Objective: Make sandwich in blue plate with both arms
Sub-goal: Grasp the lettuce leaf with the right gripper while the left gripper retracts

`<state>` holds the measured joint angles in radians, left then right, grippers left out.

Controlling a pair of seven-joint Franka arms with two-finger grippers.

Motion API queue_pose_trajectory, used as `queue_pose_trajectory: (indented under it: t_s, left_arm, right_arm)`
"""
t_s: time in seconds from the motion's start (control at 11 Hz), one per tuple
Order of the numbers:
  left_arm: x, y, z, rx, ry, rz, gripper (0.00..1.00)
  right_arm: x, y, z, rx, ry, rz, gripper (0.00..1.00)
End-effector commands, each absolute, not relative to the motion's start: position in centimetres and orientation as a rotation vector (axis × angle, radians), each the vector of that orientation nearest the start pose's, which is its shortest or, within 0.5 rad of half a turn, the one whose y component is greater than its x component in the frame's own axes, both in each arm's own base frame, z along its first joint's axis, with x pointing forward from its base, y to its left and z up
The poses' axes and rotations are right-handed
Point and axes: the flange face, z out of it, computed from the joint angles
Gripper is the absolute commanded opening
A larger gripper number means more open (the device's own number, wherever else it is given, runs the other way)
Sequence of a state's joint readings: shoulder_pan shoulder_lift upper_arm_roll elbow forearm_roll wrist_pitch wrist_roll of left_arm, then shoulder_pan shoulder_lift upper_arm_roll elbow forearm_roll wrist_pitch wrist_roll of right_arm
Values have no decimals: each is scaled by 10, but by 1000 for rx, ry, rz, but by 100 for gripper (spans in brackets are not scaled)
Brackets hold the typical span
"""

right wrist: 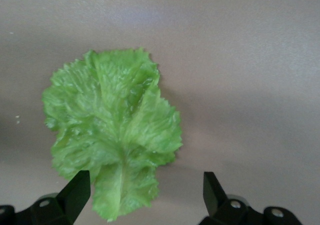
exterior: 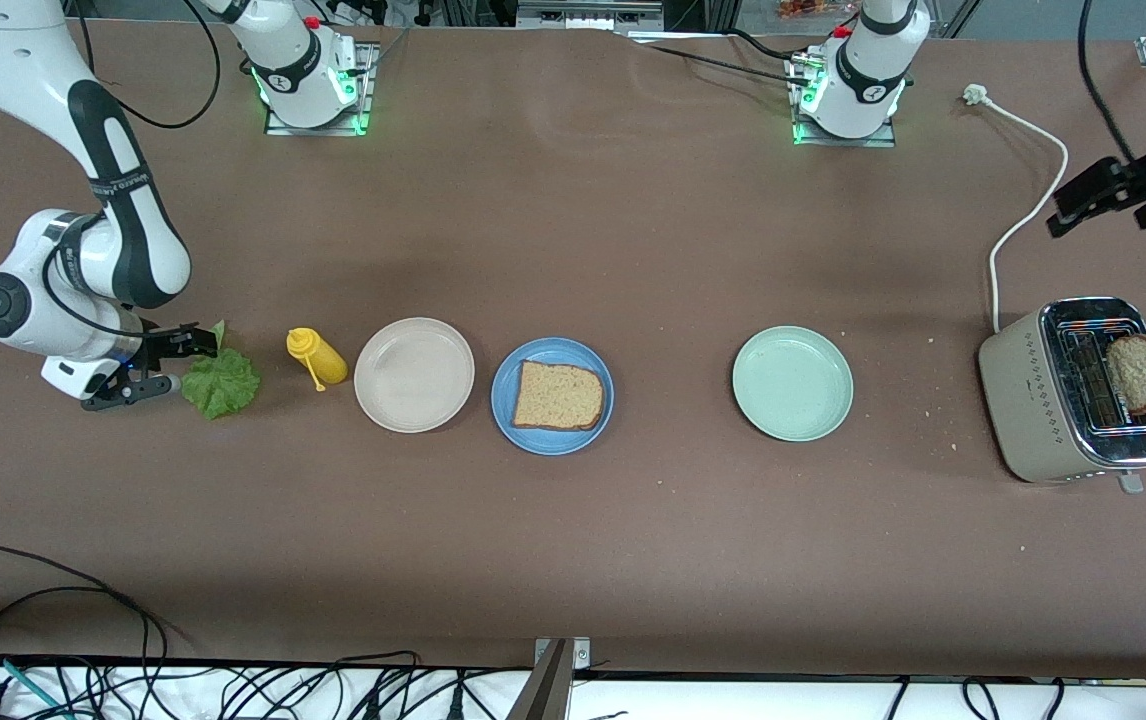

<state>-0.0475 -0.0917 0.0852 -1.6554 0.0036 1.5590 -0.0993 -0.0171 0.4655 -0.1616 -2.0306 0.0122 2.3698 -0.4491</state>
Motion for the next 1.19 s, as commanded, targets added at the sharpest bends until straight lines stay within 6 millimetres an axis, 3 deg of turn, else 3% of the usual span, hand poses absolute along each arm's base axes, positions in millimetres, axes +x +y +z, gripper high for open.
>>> queue_pose_trajectory:
  t_s: [0.0, 0.09, 0.27, 0.46, 0.73, 1.1]
  left_arm:
    - [505, 33, 638, -3067, -195, 27, 100]
    - [506, 33, 636, -3067, -142, 33, 100]
    - [509, 33, 632, -3079, -98, 49, 100]
    - [508, 33, 635, -3098, -108, 47, 100]
    - [520, 25, 633, -3103, -85, 58, 100]
    - [529, 14, 639, -3103, -58, 60, 100]
  right_arm:
    - [575, -107, 181, -3116, -428, 205, 100]
    - [575, -104, 173, -3105, -398, 195, 99]
    - [576, -101, 173, -3100, -404, 198, 51]
    - [576, -101, 174, -3100, -400, 195, 22]
    - [582, -96, 187, -3098, -416, 178, 15]
    - [627, -73, 273, -3026, -452, 316, 12]
